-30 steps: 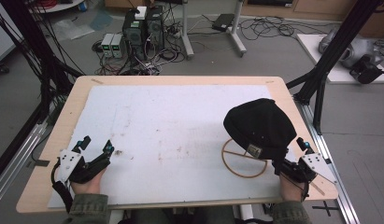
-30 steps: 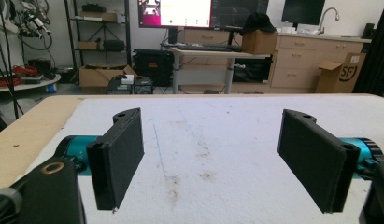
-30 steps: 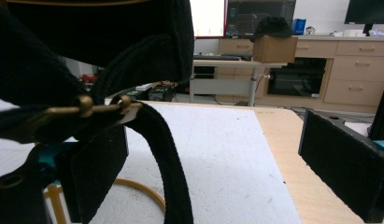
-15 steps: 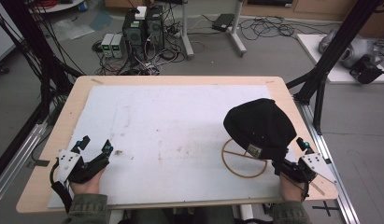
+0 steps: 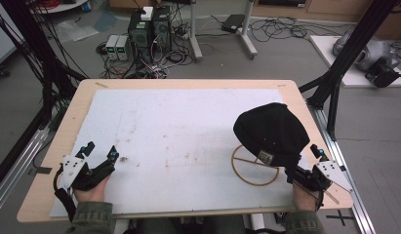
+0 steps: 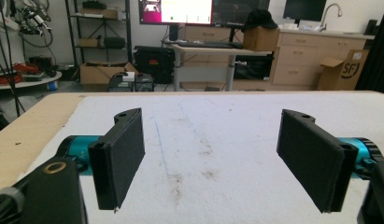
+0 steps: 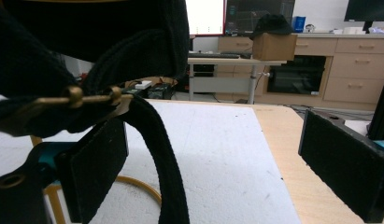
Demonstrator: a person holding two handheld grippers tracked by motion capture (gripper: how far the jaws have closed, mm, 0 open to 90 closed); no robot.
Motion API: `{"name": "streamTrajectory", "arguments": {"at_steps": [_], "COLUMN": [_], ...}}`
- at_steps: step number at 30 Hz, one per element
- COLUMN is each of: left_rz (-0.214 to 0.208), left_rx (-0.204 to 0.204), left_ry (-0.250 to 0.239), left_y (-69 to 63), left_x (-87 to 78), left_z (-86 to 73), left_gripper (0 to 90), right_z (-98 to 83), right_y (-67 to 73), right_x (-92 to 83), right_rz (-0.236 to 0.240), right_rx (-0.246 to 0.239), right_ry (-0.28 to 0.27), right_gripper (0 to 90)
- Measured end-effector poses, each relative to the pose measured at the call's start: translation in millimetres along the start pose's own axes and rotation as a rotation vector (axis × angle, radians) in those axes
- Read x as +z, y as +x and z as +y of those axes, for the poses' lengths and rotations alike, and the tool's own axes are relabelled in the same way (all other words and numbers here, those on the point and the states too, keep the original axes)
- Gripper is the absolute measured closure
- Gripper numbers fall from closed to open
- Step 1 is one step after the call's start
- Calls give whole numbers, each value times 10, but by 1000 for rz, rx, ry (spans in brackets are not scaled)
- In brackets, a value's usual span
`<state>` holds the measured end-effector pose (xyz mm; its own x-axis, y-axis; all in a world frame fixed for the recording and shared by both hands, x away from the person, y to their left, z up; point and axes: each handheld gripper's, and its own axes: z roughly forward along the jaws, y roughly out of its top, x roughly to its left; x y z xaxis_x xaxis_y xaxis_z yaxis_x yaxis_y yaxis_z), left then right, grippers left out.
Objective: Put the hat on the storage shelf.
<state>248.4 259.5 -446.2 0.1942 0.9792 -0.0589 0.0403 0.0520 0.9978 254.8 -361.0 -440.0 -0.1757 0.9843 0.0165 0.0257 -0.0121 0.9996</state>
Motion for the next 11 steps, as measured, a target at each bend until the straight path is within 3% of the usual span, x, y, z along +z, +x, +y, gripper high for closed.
{"name": "streamTrajectory", "arguments": {"at_steps": [8, 11], "left_rz": [6, 10], "left_rx": [14, -3], "left_ry": [4, 12], "left_y": [23, 47], "left_x": [3, 8], "left_z": [9, 11], "left_gripper": [226, 225], "right_z": [-2, -3], "right_y": [-3, -12], "right_x": [-3, -4], "right_rz": [-1, -2], "right_rx": [2, -2], "right_ry": [3, 3], "right_gripper": [74, 74]}}
